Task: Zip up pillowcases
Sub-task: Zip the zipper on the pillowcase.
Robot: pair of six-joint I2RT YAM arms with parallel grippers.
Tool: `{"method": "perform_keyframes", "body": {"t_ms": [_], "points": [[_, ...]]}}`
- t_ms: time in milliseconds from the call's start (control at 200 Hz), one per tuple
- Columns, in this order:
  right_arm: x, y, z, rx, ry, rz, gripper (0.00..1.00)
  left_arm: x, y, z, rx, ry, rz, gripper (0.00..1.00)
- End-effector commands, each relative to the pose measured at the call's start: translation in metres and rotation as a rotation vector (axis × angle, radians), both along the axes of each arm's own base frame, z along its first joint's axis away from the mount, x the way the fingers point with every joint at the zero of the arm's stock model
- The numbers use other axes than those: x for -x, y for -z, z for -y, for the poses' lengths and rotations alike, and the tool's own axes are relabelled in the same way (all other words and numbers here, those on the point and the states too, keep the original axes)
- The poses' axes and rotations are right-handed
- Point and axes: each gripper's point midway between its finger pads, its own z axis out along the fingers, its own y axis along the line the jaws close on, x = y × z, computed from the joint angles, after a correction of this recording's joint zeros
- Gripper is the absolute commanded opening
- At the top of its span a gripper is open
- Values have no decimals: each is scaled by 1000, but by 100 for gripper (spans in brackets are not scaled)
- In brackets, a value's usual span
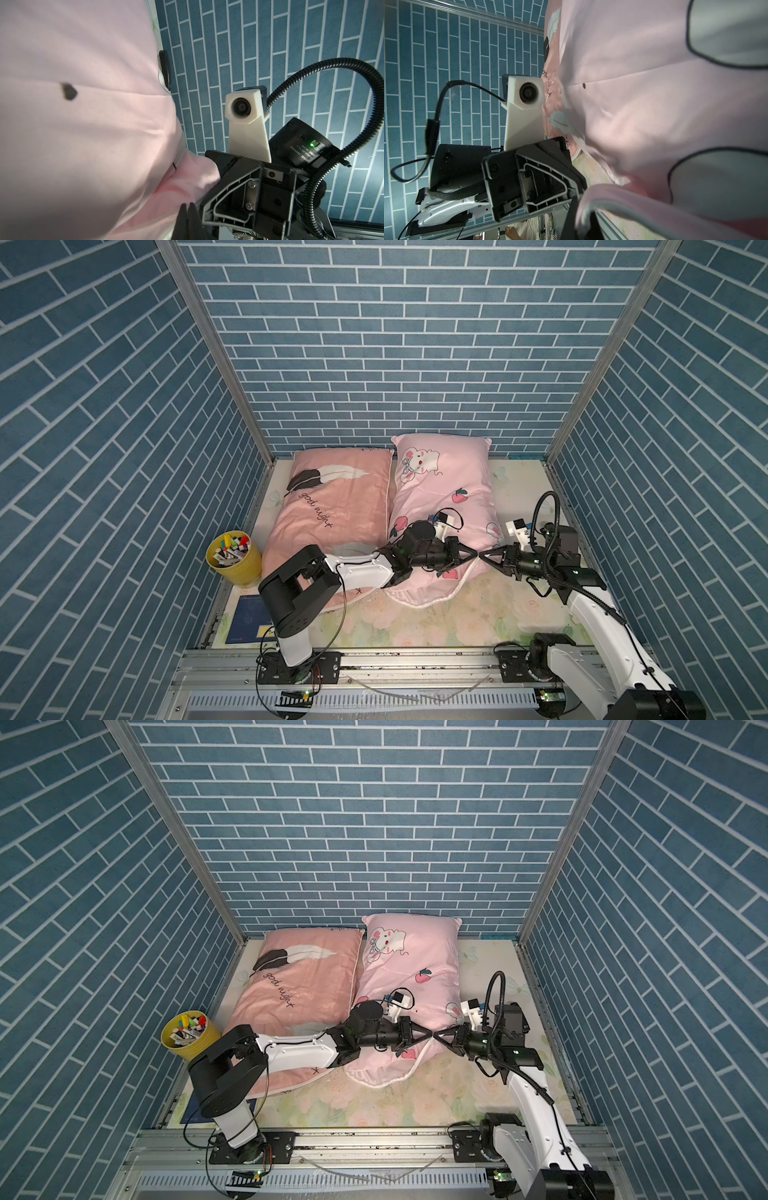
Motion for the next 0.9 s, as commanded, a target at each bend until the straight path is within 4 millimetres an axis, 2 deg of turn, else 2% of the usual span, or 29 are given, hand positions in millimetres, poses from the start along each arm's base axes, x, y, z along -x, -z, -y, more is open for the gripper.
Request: {"method": "perform_keyframes", "body": {"t_ms": [0, 240, 535, 895], "points": [[2, -9, -1, 9, -16, 65, 0, 3, 6, 1, -24, 15, 22, 0], [1, -7, 3, 45, 13, 72, 0, 7, 9, -3, -64, 31, 38, 0], [4, -14, 10, 112, 35, 95, 0, 12, 28, -14, -147, 32, 37, 0], [5, -17, 16, 163, 70, 99, 0, 22, 51, -39, -291, 45, 61, 0]]}}
